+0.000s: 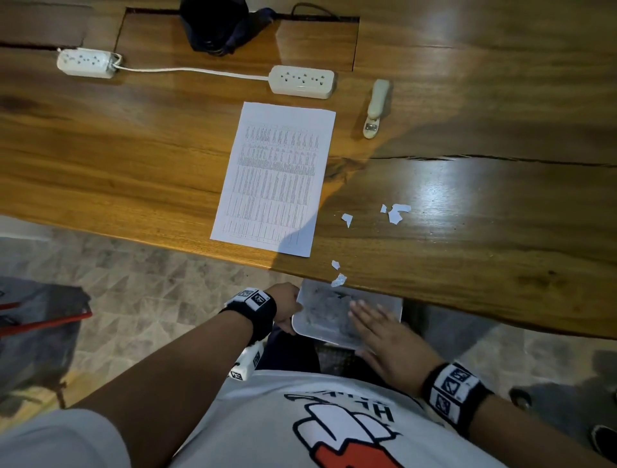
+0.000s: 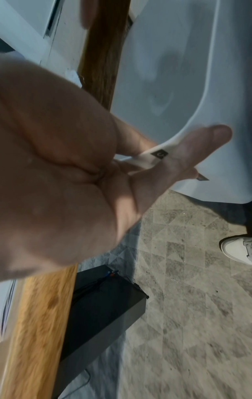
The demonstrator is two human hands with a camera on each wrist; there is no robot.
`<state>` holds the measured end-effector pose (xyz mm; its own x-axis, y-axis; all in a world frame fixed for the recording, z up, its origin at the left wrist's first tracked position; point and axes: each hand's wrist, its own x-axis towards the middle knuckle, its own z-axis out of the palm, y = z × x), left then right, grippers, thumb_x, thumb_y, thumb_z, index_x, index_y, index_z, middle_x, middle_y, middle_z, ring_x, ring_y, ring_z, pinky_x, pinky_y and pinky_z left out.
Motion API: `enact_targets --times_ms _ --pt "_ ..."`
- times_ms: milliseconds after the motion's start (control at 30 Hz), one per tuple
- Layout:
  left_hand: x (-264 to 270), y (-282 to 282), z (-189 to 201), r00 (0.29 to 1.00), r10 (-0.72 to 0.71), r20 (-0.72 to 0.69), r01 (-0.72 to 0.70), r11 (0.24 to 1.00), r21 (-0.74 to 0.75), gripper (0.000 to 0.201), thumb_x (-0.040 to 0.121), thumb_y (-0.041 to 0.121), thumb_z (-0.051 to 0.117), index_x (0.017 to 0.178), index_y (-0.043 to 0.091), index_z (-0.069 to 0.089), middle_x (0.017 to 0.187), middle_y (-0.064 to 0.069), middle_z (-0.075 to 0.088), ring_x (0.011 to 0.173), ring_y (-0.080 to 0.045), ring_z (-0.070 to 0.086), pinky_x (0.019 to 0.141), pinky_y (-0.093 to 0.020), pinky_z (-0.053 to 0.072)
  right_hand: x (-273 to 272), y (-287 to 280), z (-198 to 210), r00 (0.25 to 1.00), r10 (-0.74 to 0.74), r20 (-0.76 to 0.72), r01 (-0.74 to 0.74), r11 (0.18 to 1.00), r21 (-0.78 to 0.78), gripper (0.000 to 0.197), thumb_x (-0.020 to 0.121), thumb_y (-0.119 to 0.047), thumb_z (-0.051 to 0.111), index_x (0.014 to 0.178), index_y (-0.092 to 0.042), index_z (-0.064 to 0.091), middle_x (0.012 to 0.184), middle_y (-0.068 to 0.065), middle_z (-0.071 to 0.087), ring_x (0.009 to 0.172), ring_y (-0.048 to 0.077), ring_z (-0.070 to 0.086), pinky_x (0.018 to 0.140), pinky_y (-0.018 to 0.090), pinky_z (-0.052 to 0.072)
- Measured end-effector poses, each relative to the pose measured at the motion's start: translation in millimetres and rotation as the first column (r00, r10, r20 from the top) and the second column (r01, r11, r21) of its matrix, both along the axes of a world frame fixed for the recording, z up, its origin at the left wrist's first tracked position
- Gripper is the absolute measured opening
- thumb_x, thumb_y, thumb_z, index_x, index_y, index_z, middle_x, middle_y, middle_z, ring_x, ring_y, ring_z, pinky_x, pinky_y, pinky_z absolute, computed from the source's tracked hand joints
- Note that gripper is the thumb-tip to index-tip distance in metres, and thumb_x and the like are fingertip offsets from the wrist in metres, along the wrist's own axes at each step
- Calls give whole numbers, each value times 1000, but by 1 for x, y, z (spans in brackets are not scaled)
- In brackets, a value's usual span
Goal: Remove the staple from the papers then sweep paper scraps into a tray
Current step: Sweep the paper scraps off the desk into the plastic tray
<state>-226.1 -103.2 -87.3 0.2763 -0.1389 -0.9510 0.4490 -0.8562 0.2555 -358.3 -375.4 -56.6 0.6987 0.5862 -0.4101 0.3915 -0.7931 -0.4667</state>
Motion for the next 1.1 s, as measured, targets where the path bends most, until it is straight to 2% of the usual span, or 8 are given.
enact_targets --times_ms 100,233,367,500,700,833,933,1100 --pt "-3 3 -2 1000 21 -8 -21 1000 -5 35 104 3 56 136 0 67 130 -23 74 61 -23 77 55 -34 68 41 6 9 980 -189 69 188 982 10 65 109 -48 27 163 -16 10 171 2 5 159 17 5 129 37 5" --pt "-7 4 -2 1000 18 -20 -18 1000 -3 32 103 5 57 133 1 69 126 -23 77 88 -39 81 83 -51 68 106 28 10 962 -254 97 258 966 -24 67 110 -46 28 165 -14 7 171 2 -3 159 17 -4 128 37 -1" --pt "-6 5 3 998 -55 -11 55 998 5 31 104 8 54 128 1 72 118 -21 80 71 -28 81 69 -40 70 92 42 0 992 -125 22 125 992 -6 63 106 -43 27 162 -13 27 171 4 14 159 21 9 128 48 14" --pt "-4 11 2 994 -109 -2 109 994 -3 32 100 10 55 124 -1 74 117 -24 80 94 -40 82 88 -54 67 32 31 8 996 -83 -33 88 982 167 55 104 -35 38 154 -14 47 164 4 38 154 17 28 123 49 30" --pt "-9 11 1 993 -121 16 121 992 -19 31 99 6 60 123 -6 73 113 -26 81 95 -39 82 89 -53 67 133 11 21 903 -411 126 409 912 46 61 108 -34 43 163 -16 23 170 1 13 157 17 9 129 44 12" --pt "-8 14 1 981 -191 41 193 981 -33 31 97 10 63 121 -7 74 116 -26 80 98 -39 80 90 -53 66 194 18 5 915 -393 92 398 917 -36 63 107 -26 41 164 -10 19 173 6 9 159 23 8 128 45 12" --pt "-5 16 3 968 -248 45 250 968 -38 33 97 9 62 121 -9 75 114 -29 79 101 -42 78 91 -55 65 169 25 -3 946 -312 84 317 947 -51 64 105 -24 45 163 -11 22 173 5 11 159 24 7 128 50 13" --pt "0 18 0 974 -223 43 225 974 -35 35 98 12 57 118 -10 75 111 -32 78 98 -45 79 89 -58 65 59 1 4 995 -93 41 86 987 139 62 95 -12 58 155 -13 43 166 5 32 155 17 20 124 51 27"
